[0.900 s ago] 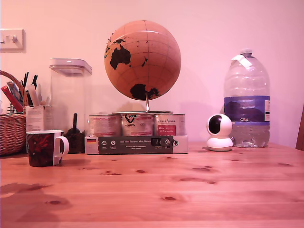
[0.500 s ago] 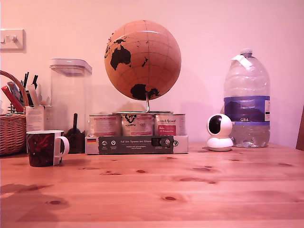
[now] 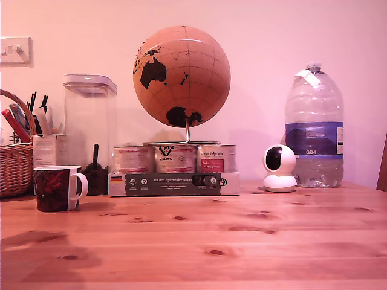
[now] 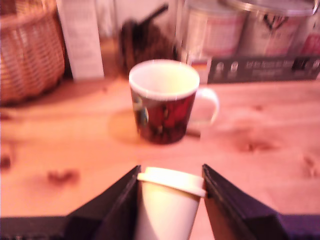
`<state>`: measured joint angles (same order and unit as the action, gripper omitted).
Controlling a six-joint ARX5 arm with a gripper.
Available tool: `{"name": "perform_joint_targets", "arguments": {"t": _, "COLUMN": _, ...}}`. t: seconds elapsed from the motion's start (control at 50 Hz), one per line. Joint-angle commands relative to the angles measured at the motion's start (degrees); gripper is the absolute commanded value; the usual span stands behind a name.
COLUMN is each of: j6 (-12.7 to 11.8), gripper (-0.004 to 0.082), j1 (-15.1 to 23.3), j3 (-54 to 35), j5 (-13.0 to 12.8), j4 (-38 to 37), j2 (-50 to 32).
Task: Pick up the coffee capsules from the table one by one and drop them inside the nearest coffee cup
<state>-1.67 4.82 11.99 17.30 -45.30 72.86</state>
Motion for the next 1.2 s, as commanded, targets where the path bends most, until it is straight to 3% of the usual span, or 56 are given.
{"name": "perform_joint_targets", "arguments": {"t": 0.0, "j6": -0.3, "gripper": 0.0289, "j1": -0.5, "j3": -0.8, "j5": -0.6, "j4": -1.4, "j2": -0.1}}
{"name": "perform_joint_targets", "arguments": {"t": 0.26, "j6": -0.3, "gripper": 0.0289, "j1": -2.0, "j3": -0.7, "j5": -1.4, "j4": -6.2, "j2": -0.1}}
{"name": "perform_joint_targets", "arguments": {"t": 0.7, "j6": -0.2, "gripper": 0.0289, "j1": -3.9, "j3": 5.4, "j5": -3.0, "j4": -4.8, "j2": 0.8}}
{"name": "perform_joint_targets", "arguments": {"t": 1.18, "j6": -0.3, "gripper": 0.0289, "j1": -5.7, "j3": 19.9, "j5": -3.0, "j4": -0.3, "j2": 13.0}}
